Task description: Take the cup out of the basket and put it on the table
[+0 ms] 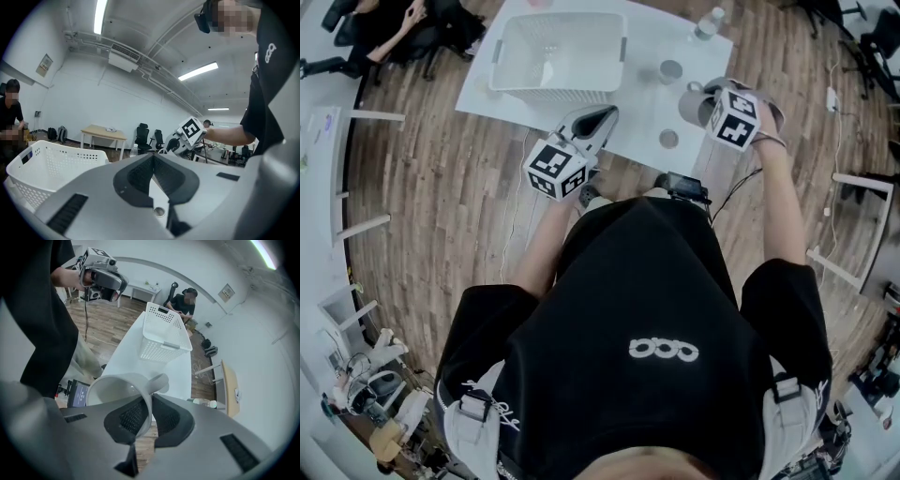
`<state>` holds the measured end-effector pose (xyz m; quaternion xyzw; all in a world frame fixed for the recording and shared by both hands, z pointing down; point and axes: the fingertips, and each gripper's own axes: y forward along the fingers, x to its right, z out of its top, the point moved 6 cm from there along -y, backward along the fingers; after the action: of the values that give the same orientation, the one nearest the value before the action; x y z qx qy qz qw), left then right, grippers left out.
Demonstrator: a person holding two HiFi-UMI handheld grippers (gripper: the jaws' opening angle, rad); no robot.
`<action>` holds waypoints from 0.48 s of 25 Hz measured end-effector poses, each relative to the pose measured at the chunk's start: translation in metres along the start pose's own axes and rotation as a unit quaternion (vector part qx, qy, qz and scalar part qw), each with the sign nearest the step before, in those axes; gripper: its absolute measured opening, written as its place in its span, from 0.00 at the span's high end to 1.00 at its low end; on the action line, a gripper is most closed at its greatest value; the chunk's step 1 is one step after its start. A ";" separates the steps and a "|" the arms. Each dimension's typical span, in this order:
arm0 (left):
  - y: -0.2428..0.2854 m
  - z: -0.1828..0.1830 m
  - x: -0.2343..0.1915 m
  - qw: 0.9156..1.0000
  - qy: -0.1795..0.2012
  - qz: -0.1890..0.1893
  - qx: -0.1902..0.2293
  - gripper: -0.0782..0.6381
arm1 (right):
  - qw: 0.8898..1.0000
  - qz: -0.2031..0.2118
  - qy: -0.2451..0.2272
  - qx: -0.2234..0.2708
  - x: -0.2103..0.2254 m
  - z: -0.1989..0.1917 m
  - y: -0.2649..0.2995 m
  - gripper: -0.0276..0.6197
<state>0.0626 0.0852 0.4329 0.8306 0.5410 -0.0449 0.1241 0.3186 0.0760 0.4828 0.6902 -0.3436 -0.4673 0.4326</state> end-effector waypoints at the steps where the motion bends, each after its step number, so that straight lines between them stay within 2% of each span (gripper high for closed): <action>1: 0.009 0.000 0.006 1.000 0.001 0.001 -0.001 0.88 | 1.000 0.001 -0.002 0.003 0.001 -0.009 0.000 0.89; 7: 0.056 -0.005 0.041 1.000 0.003 0.003 -0.012 0.88 | 1.000 0.018 0.000 0.002 0.002 -0.069 0.009 0.89; 12: 0.078 -0.003 0.065 1.000 0.006 0.009 -0.017 0.88 | 0.999 0.033 0.004 0.005 0.001 -0.101 0.014 0.89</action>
<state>0.1600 0.1136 0.4351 0.8336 0.5346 -0.0296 0.1358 0.4133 0.0973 0.5144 0.6824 -0.3672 -0.4481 0.4457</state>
